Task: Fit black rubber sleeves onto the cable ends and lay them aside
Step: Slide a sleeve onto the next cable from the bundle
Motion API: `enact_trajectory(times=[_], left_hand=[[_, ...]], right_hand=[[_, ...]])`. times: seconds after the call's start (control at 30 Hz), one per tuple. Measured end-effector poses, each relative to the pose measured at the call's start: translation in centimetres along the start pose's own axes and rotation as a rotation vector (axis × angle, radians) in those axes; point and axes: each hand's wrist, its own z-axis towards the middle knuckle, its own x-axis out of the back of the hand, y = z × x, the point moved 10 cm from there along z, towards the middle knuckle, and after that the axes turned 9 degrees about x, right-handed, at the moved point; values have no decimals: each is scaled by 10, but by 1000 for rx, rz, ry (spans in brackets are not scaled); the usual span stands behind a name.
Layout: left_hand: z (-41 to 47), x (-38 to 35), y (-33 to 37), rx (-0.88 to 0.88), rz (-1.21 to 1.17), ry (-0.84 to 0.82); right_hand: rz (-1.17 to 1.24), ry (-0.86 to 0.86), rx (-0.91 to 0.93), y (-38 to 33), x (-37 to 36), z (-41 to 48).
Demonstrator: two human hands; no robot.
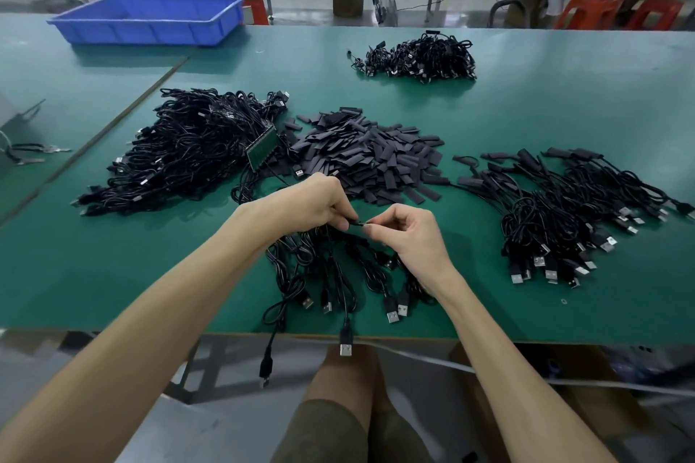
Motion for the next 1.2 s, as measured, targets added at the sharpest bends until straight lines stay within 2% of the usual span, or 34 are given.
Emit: enact_trajectory(times=[0.43, 0.8, 1.2], left_hand=[[3, 1, 2, -18, 38, -33], [-1, 2, -5, -2, -208, 1], [2, -2, -4, 16, -197, -34]], right_hand=[[-42, 2, 13, -3, 0, -1], [-25, -27, 23, -2, -2, -1], [-29, -29, 9, -4, -2, -3]])
